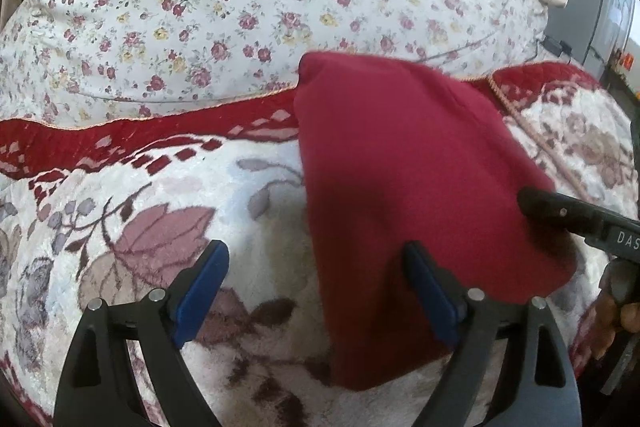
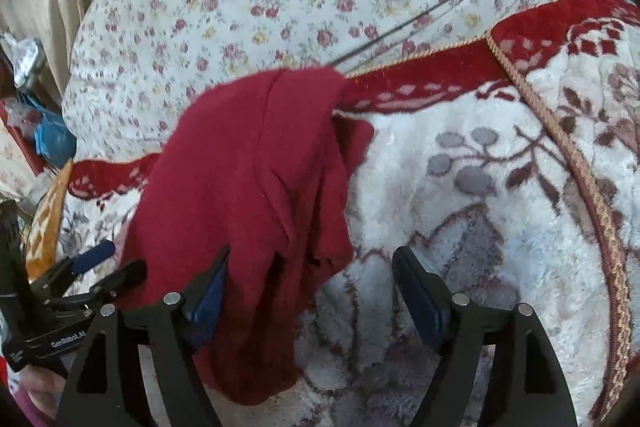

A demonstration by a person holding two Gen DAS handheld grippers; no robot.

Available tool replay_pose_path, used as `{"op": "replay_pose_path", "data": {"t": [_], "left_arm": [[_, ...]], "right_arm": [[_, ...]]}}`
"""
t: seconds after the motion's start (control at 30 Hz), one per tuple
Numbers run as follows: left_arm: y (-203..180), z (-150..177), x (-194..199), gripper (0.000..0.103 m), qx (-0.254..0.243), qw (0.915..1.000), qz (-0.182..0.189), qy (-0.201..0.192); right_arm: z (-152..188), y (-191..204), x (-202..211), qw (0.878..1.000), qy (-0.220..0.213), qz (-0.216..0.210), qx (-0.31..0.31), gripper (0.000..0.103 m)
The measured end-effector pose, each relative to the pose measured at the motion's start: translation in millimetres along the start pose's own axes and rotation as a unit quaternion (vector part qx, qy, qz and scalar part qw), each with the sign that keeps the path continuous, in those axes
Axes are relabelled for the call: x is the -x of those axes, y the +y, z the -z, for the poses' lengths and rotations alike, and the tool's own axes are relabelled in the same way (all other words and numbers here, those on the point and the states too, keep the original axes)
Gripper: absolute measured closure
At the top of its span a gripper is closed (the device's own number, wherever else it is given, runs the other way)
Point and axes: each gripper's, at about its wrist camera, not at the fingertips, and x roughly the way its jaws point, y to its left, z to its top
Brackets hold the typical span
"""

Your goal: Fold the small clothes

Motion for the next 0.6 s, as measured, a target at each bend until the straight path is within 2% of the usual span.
{"op": "replay_pose_path", "data": {"t": [0.13, 0.3, 0.33, 0.47, 0.6], "left_arm": [[3.8, -10.2, -0.1, 0.015, 0.021, 0.9995, 0.022, -0.013], [2.8, -14.1, -12.4, 0.014, 0.029, 0.9992, 0.028, 0.002], [2.2, -14.8, -14.4, 0.013, 0.029, 0.9992, 0.028, 0.002], [1.4, -19.4, -19.5, 0.01, 0.028, 0.999, 0.036, 0.003], [1.2, -24.4, -25.9, 0.009, 0.032, 0.9984, 0.047, 0.005]], "right_arm": [[-24.2, 13.1, -0.1, 1.0, -0.018, 0.009, 0.017, 0.014], [-53.2, 9.9, -39.0, 0.999, 0.004, 0.044, 0.007, 0.014], [-53.5, 4.0, -49.3, 0.999, 0.014, 0.041, -0.005, 0.012], [-37.3, -23.2, -61.9, 0.996, 0.005, -0.042, -0.076, 0.006], [-43.2, -20.2, -63.6, 0.996, 0.017, -0.056, -0.061, 0.005]]}}
